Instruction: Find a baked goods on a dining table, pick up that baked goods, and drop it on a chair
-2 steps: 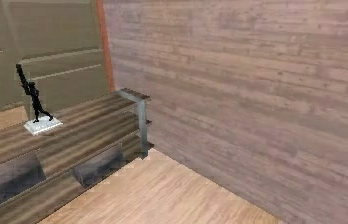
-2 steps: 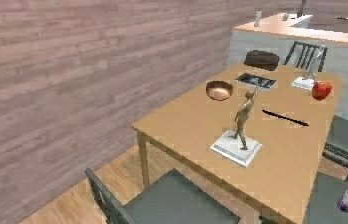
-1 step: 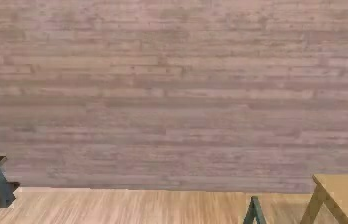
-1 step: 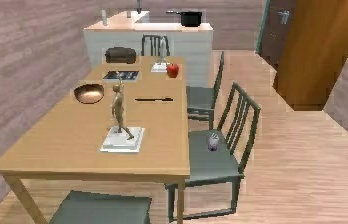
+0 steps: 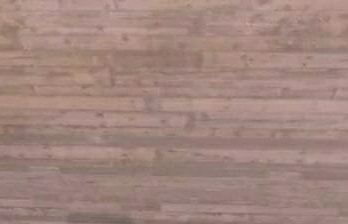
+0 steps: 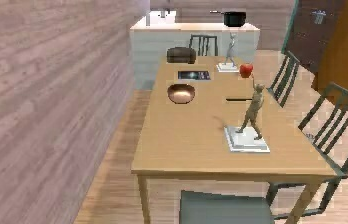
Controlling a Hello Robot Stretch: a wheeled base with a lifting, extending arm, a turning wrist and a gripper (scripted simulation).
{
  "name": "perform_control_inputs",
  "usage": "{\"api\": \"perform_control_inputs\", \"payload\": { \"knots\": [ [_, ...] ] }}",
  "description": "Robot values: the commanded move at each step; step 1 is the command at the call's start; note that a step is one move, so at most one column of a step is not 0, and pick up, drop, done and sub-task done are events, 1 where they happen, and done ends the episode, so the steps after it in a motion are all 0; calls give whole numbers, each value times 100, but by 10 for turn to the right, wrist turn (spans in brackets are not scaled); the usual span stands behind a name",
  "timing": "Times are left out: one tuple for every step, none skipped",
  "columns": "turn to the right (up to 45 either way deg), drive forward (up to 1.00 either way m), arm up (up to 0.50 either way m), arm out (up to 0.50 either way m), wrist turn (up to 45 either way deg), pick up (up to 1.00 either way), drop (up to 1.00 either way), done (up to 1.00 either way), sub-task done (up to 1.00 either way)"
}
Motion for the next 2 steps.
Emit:
{"api": "perform_control_inputs", "payload": {
  "knots": [
    [450, 0, 0, 0, 0, 0, 0, 0, 0],
    [120, 0, 0, 0, 0, 0, 0, 0, 0]
  ]
}}
